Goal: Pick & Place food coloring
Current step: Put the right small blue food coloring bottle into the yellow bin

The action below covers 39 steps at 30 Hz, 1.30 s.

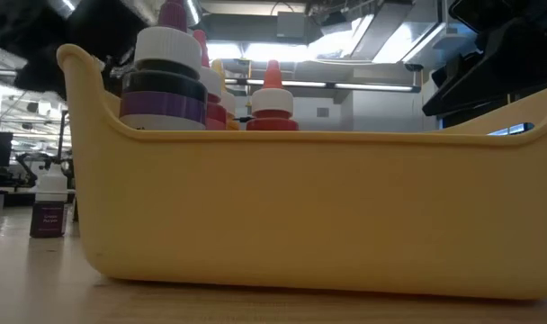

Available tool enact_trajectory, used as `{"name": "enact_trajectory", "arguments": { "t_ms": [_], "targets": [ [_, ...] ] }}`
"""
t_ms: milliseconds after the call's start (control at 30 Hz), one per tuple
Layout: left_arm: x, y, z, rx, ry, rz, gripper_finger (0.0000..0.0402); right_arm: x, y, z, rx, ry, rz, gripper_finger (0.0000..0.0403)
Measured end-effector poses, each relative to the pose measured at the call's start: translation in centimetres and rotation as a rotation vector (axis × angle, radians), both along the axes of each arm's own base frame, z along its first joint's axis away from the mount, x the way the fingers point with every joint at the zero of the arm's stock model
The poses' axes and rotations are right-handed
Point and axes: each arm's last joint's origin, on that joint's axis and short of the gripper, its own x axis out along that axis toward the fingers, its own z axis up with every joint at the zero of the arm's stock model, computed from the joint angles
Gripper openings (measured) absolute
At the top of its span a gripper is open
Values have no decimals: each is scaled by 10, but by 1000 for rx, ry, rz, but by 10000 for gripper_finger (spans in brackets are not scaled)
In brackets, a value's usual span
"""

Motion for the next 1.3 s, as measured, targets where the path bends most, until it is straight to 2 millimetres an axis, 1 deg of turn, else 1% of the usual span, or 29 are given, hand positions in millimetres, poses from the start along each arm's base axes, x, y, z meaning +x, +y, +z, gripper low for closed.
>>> {"name": "enact_trajectory", "arguments": {
  "t_ms": [100, 233, 367, 433, 500, 567, 667, 767, 867, 967, 1033, 1133, 1300],
  "targets": [
    [10, -2, 26, 15, -96, -25, 70, 0, 0, 0, 0, 0, 0, 145],
    [24, -6, 71, 53, -239, -96, 69, 0, 0, 0, 0, 0, 0, 145],
    [38, -17, 112, 69, -349, -148, 68, 0, 0, 0, 0, 0, 0, 145],
    [48, -27, 129, 76, -343, -203, 68, 0, 0, 0, 0, 0, 0, 145],
    [60, -40, 141, 90, -302, -251, 68, 0, 0, 0, 0, 0, 0, 145],
    [72, -54, 151, 118, -247, -291, 68, 0, 0, 0, 0, 0, 0, 145],
    [90, -76, 161, 135, -163, -336, 68, 0, 0, 0, 1, -1, -1, 145],
    [108, -99, 161, 124, -110, -365, 68, 0, 0, 0, 3, -1, -1, 145],
    [125, -122, 155, 123, -85, -410, 68, 0, 0, 0, 1, -1, 0, 145],
    [136, -144, 148, 98, -82, -432, 69, 0, 0, 0, 0, 0, 0, 145],
    [141, -158, 140, 84, -67, -442, 70, 0, 0, 0, 0, 0, 0, 145],
    [144, -175, 121, 92, -31, -444, 70, 0, 0, 0, 3, 1, -2, 145],
    [145, -193, 93, 85, 20, -423, 74, 0, 0, 0, 6, 1, -3, 145]
  ]
}}
